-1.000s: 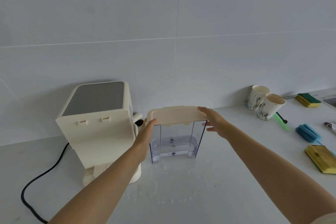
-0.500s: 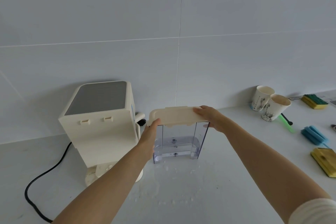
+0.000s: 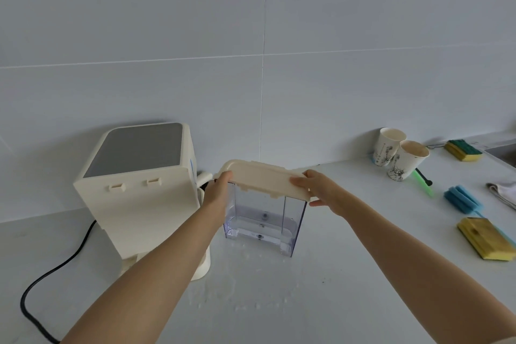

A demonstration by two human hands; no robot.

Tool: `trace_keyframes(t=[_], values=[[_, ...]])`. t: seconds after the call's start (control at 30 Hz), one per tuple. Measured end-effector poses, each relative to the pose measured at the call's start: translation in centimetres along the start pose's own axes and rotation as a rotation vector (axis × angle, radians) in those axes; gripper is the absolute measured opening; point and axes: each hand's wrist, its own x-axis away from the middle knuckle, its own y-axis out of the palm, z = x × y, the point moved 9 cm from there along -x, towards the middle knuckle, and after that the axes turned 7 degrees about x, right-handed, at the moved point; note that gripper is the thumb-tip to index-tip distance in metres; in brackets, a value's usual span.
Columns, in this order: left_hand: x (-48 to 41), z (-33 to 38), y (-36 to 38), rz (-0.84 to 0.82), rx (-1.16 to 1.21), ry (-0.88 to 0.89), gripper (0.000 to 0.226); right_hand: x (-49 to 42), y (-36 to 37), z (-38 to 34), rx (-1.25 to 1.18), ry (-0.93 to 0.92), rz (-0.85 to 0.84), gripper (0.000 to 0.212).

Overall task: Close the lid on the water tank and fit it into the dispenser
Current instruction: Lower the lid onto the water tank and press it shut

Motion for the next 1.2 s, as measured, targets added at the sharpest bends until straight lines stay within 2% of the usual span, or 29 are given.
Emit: trace_keyframes(t=[0.17, 0.3, 0.5, 0.67, 0.87, 0.97, 1.03, 1.07, 1.13, 1.2], values=[[-0.5, 1.7, 0.7, 0.028, -0.121, 0.123, 0.026, 1.6, 0.8, 0.3, 0.066, 0.002, -0.003, 0.023], [-0.2, 3.0, 2.3, 0.007, -0.223, 0.17, 0.016, 2.4, 1.6, 0.2, 0.173, -0.002, 0.029, 0.03], [0.0, 3.6, 4.9, -0.059, -0.298, 0.179, 0.023, 3.5, 2.3, -0.3, 0.301, -0.004, 0.073, 0.035], [0.4, 4.1, 6.6, -0.102, -0.406, 0.215, 0.024, 4.5, 4.3, -1.4, 0.361, -0.015, 0.068, 0.055], [0.7, 4.6, 7.0, -0.152, -0.514, 0.242, 0.013, 5.4, 5.7, -2.0, 0.381, -0.034, 0.102, 0.058], [1.2, 4.6, 6.9, -0.186, -0.497, 0.235, 0.012, 5.3, 5.6, -1.8, 0.39, -0.037, 0.019, 0.054], [1.8, 4.7, 6.8, -0.194, -0.465, 0.247, 0.023, 4.9, 4.8, -1.7, 0.427, -0.025, -0.016, 0.051], [2.2, 4.6, 6.7, -0.194, -0.448, 0.246, 0.039, 4.5, 4.0, -1.7, 0.453, -0.017, -0.002, 0.052], [3.1, 4.2, 6.1, -0.169, -0.465, 0.25, 0.066, 3.6, 2.0, -2.4, 0.485, -0.036, 0.082, 0.053], [4.3, 3.6, 5.1, -0.122, -0.513, 0.272, 0.078, 2.8, 0.5, -3.8, 0.451, -0.097, 0.148, 0.05]])
